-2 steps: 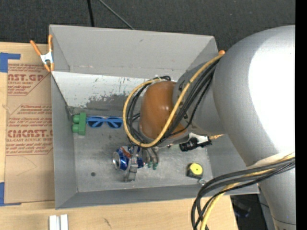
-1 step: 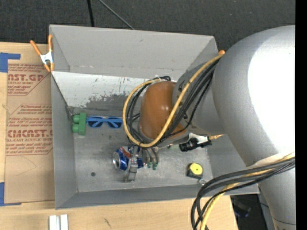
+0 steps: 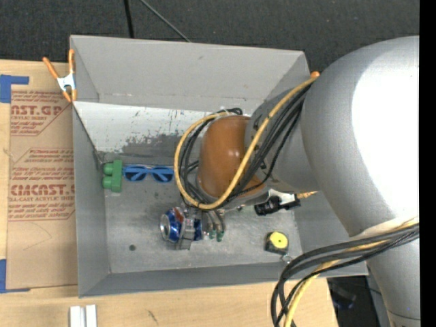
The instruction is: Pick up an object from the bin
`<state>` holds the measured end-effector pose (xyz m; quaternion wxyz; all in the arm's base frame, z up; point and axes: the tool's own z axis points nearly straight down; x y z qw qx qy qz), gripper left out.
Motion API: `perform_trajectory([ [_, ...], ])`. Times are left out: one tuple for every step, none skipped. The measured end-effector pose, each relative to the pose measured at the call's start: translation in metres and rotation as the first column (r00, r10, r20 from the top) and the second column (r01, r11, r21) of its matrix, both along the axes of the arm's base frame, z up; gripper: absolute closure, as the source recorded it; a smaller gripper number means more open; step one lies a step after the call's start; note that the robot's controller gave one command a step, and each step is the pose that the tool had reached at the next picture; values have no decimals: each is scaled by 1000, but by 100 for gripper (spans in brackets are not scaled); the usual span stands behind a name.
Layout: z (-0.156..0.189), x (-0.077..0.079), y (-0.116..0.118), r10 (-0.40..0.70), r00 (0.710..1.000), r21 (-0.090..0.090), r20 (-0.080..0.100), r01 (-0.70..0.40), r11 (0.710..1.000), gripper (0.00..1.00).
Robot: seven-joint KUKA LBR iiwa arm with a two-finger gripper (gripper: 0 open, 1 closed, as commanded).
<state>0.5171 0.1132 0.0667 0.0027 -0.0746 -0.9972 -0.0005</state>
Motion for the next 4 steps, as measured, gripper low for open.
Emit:
perform_trajectory([
  [22, 0, 1, 1, 1000, 0, 7, -1, 1000, 100],
  [69, 1, 1, 2, 1000, 1, 10, -2, 1000, 100],
  [103, 2, 2, 3, 1000, 1, 9, -3, 1000, 100],
  [117, 2, 4, 4, 1000, 1, 8, -4, 1000, 100],
])
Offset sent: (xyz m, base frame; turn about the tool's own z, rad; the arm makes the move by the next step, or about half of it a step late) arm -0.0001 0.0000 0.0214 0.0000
